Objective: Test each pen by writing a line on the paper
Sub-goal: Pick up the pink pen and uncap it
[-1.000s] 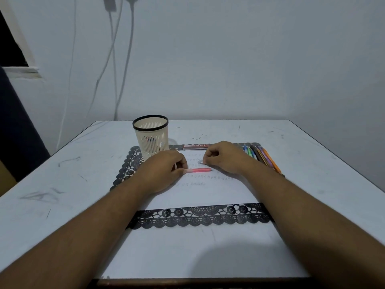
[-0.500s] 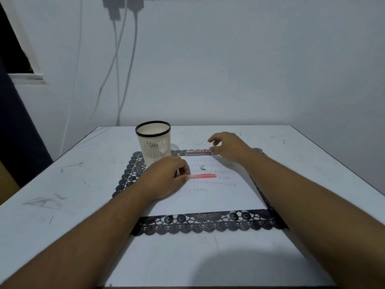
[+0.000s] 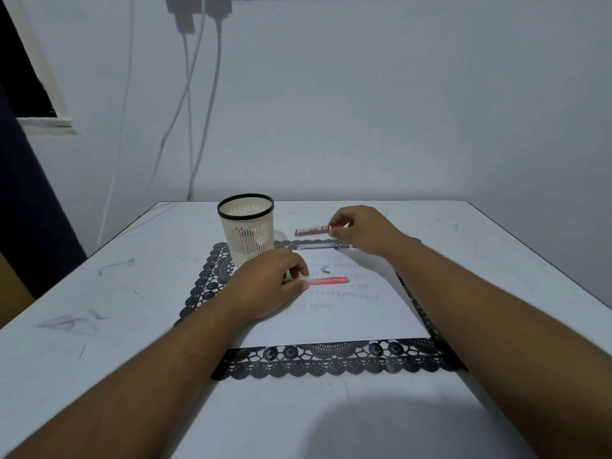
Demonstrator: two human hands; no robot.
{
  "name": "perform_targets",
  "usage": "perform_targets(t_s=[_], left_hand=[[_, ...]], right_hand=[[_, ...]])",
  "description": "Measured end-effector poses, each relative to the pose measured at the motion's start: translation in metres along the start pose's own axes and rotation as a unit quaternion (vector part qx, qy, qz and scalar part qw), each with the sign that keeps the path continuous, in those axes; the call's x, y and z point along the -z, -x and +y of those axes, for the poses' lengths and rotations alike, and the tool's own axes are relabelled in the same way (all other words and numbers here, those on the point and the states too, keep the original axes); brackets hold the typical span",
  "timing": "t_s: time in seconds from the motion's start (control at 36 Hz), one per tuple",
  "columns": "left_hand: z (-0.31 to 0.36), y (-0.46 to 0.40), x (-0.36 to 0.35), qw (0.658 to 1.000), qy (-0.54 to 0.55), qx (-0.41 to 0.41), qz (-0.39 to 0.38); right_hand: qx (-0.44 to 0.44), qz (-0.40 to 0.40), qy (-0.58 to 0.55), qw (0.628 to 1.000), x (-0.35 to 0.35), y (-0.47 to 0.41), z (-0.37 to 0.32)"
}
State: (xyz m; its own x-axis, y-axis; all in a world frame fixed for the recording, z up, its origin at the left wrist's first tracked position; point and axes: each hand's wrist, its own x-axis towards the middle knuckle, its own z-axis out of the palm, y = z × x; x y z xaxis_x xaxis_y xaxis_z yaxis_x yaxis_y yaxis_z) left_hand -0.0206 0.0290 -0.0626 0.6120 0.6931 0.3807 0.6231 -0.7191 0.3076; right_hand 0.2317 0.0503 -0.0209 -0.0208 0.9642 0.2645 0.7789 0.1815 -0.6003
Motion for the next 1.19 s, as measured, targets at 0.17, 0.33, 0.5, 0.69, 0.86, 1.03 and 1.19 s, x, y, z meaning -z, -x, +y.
perform_targets(t_s=[0.17,0.33,0.5,0.69,0.86,1.03,1.19], left_hand=[[0.007,0.001,0.003,0.993,-0.011,-0.012,0.113],[0.012,-0.002,0.009,0.980,-0.043,-0.051,0.186],[0.014,-0.002,0.008,0.979,-0.074,-0.007,0.189],[0.010,-0.001,0.005,0.984,-0.054,-0.005,0.169],[0.009,-0.001,0.006,0.984,-0.037,-0.020,0.174],[0.010,0.000,0.012,0.982,-0.018,-0.035,0.186],[0.013,0.002,0.011,0.982,-0.017,-0.016,0.187]], right_hand=[[0.019,0.032,-0.092,0.995,0.008,0.028,-0.012],[0.046,0.037,-0.135,0.989,0.005,0.054,-0.022],[0.044,0.025,-0.186,0.981,0.000,0.063,-0.024],[0.041,0.020,-0.249,0.967,-0.004,0.071,-0.024],[0.041,0.031,-0.264,0.963,-0.005,0.072,-0.021],[0.067,0.042,-0.283,0.956,-0.001,0.074,-0.022],[0.040,0.045,-0.313,0.948,-0.002,0.073,-0.022]])
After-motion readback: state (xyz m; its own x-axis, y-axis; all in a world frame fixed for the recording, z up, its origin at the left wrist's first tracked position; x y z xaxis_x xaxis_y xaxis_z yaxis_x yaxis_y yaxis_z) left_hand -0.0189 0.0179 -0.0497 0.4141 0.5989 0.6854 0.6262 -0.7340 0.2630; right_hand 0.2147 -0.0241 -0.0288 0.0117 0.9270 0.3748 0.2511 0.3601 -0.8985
